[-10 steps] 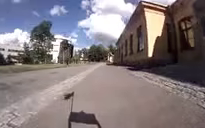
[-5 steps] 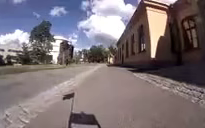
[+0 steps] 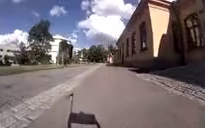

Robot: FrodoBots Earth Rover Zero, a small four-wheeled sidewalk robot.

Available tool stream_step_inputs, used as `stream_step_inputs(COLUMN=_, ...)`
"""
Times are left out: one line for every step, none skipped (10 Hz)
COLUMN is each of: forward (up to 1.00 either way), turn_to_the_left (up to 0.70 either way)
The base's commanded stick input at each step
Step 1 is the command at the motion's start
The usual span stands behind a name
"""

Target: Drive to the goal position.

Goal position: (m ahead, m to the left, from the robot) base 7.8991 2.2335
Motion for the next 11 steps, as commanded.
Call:
stream_step_inputs(forward=0.85, turn_to_the_left=0.0)
stream_step_inputs(forward=0.85, turn_to_the_left=0.0)
stream_step_inputs(forward=0.85, turn_to_the_left=0.0)
stream_step_inputs(forward=0.85, turn_to_the_left=-0.29)
stream_step_inputs(forward=0.85, turn_to_the_left=-0.34)
stream_step_inputs(forward=0.85, turn_to_the_left=-0.34)
stream_step_inputs(forward=0.85, turn_to_the_left=-0.34)
stream_step_inputs(forward=0.85, turn_to_the_left=-0.29)
stream_step_inputs(forward=0.85, turn_to_the_left=0.0)
stream_step_inputs(forward=0.85, turn_to_the_left=0.0)
stream_step_inputs(forward=0.85, turn_to_the_left=0.0)
